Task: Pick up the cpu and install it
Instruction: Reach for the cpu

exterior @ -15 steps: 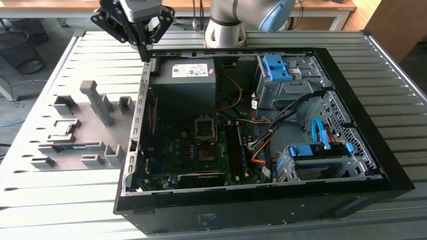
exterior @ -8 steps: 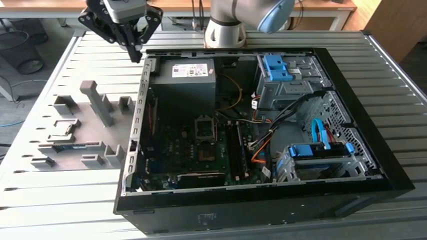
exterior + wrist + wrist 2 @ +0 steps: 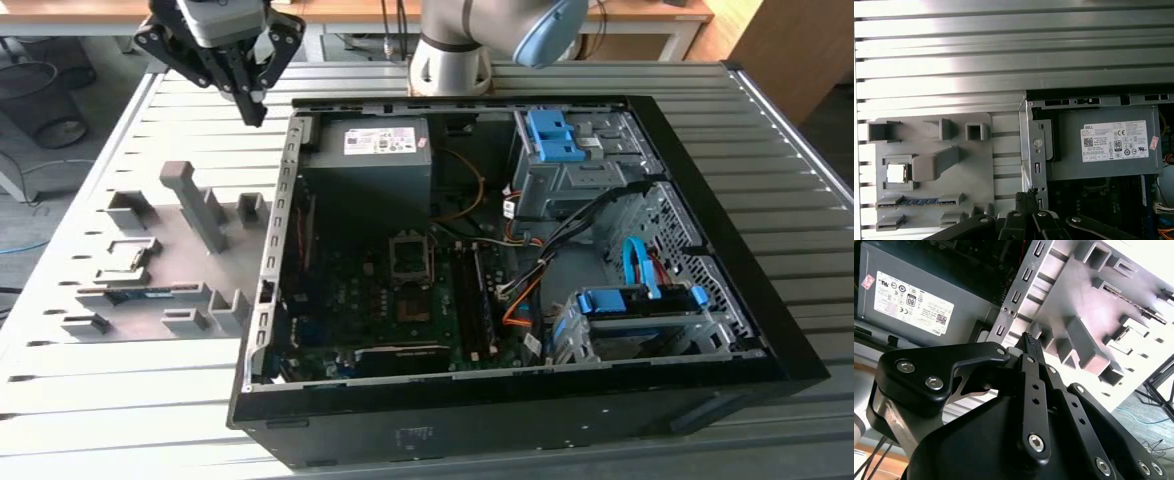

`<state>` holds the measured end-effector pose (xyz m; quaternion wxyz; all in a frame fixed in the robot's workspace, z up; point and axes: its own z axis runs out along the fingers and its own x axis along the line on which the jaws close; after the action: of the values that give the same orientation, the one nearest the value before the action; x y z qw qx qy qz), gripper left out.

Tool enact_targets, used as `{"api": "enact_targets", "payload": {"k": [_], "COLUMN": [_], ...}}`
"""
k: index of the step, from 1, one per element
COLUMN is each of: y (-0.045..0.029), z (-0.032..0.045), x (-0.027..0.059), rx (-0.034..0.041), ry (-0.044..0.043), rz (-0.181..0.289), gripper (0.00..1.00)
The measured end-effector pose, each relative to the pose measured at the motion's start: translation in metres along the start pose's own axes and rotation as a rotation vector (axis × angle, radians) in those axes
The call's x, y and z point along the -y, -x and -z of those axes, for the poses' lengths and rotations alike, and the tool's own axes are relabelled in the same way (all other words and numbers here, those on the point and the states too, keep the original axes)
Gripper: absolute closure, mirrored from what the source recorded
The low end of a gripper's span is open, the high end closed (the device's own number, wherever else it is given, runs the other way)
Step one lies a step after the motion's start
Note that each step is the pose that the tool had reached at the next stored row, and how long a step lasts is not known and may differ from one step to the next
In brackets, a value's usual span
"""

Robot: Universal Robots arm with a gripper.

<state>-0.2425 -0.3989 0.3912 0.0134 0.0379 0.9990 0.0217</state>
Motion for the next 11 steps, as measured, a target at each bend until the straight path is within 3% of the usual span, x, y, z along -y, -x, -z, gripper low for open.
{"api": "enact_targets", "payload": {"k": [11], "y": [-0.0212], "z": [0.0], "x": [0.0016], "rx": [0.0], "ry": [0.0], "rz": [0.0], "gripper": [0.9]}}
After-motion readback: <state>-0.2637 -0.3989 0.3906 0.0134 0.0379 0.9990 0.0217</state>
